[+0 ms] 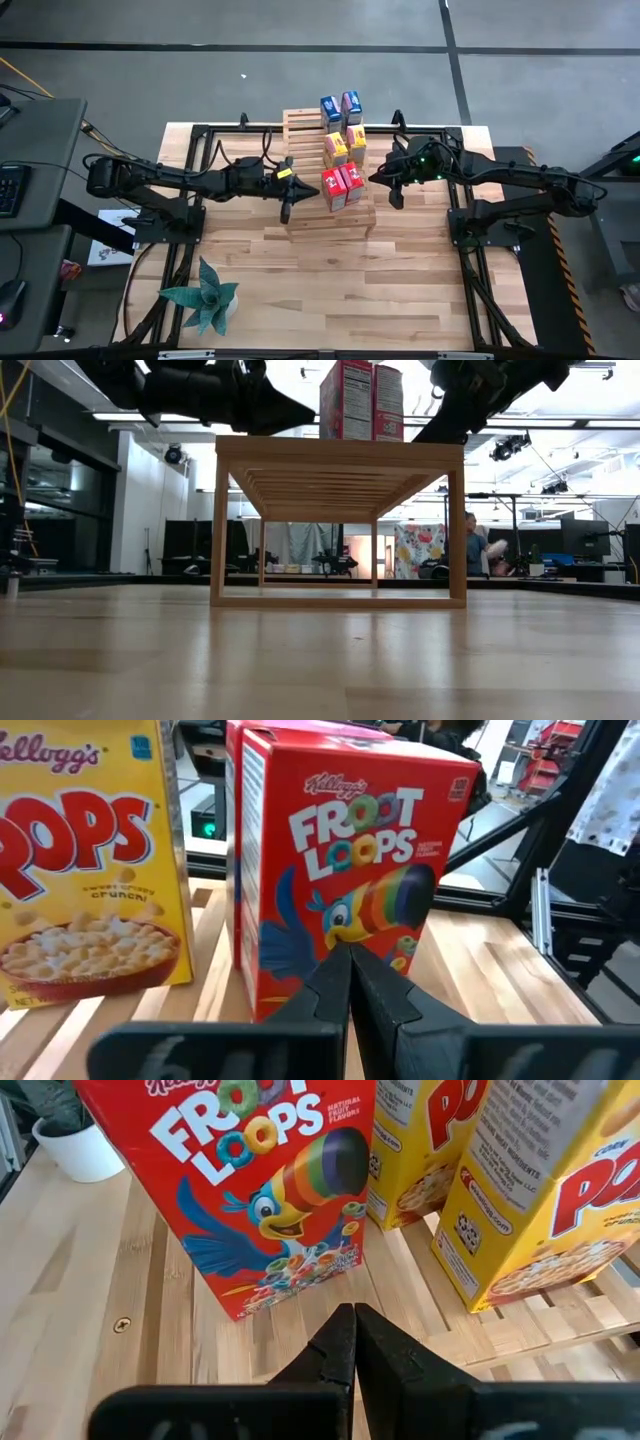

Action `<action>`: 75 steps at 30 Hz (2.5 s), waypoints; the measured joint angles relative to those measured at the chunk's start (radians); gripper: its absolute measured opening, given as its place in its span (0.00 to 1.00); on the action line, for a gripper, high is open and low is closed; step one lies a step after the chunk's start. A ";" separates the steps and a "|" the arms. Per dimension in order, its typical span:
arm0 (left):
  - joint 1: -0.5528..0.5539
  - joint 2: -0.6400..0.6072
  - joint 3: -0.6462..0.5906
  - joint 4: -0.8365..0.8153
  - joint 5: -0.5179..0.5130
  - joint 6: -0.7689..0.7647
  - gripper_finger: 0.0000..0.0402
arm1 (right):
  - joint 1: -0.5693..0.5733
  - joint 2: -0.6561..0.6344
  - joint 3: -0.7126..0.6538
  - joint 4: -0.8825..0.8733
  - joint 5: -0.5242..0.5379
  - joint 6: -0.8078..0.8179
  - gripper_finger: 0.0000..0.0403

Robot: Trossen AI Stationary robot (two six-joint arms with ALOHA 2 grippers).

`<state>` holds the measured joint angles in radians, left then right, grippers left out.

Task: Stack cereal on shelf
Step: Adjust the red cereal boxes on the shelf, then return to Home Position

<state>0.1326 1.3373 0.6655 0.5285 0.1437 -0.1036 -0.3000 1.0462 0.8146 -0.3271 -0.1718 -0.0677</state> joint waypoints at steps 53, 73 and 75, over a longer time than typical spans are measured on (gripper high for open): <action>0.164 -0.048 0.137 -0.295 -0.022 0.197 0.00 | 0.098 -0.059 0.000 -0.108 0.066 0.025 0.00; 0.140 -0.625 -0.539 0.080 -0.037 0.087 0.00 | 0.099 -0.209 0.000 -0.124 0.072 0.045 0.00; 0.087 -0.660 -0.579 0.114 -0.118 0.090 0.00 | 0.099 -0.209 0.000 -0.125 0.075 0.052 0.00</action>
<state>0.2198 0.6774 0.0863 0.6430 0.0252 -0.0141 -0.2012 0.8368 0.8146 -0.4516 -0.0971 -0.0160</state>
